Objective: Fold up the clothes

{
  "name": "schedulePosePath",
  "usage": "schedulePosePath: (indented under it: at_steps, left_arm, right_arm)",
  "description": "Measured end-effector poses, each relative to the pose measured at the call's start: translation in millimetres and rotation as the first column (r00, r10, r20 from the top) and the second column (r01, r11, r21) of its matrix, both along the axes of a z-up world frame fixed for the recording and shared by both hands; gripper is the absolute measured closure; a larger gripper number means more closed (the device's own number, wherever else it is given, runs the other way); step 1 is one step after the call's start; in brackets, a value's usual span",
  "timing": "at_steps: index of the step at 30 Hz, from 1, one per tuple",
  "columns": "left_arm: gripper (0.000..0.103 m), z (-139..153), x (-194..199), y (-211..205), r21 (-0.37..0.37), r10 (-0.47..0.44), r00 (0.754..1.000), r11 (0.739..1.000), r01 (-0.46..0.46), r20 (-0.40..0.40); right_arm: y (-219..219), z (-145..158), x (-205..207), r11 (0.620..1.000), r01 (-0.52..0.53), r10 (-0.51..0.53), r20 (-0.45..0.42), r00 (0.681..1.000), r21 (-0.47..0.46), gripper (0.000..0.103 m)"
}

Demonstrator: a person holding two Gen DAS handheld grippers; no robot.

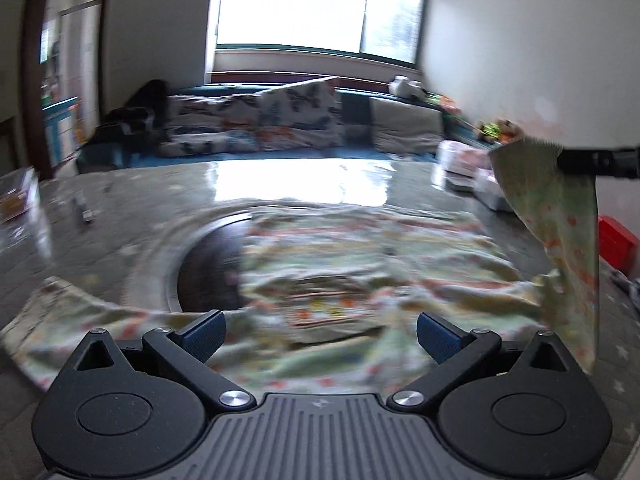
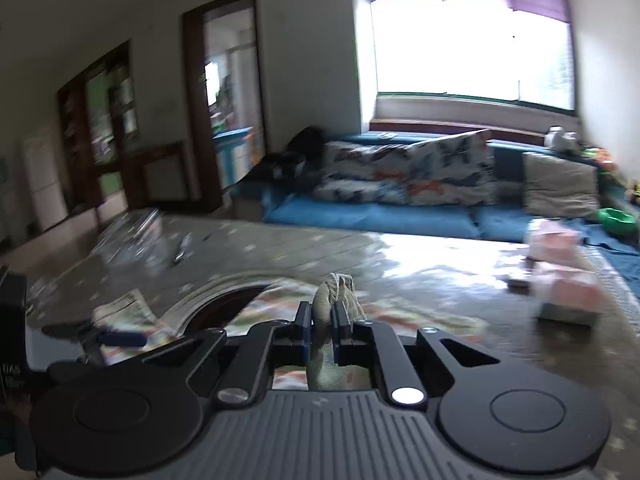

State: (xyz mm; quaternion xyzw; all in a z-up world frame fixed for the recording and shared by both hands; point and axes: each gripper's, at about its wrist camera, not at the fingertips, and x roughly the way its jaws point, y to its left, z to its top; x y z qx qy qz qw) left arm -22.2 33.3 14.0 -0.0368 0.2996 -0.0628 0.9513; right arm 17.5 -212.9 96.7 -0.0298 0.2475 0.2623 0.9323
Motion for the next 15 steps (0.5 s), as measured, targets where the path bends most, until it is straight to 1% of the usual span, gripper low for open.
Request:
schedulePosePath:
  at_steps: [6,9,11,12,15]
  left_arm:
    - [0.000,-4,-2,30,-0.022,0.086,0.996,0.996,-0.086,-0.010]
    - [0.000,-5,-2,41,-0.032,0.120,0.993,0.992,-0.120,-0.013]
    - [0.000,-3,-1,41,-0.037,0.125,0.992,0.991,-0.125,-0.009]
    - [0.000,-2,0,40,-0.038,0.125,0.992,0.991,-0.125,-0.007]
    - [0.000,1,3,34,-0.036,0.109,0.994,0.993,-0.109,0.000]
  right_arm:
    - [41,-29,-1,0.992,-0.118,0.114,-0.086,0.990,-0.036,0.093]
    - [51,-36,-6,0.988,-0.149,0.143,-0.117,0.983,-0.041,0.092]
    - [49,-35,-10,0.986,-0.160,0.155,-0.115,0.981,-0.038,0.090]
    - [46,-33,-11,0.986,-0.163,0.158,-0.114,0.981,-0.035,0.086]
    - [31,-31,-13,0.988,-0.142,0.134,-0.120,0.984,-0.064,0.086]
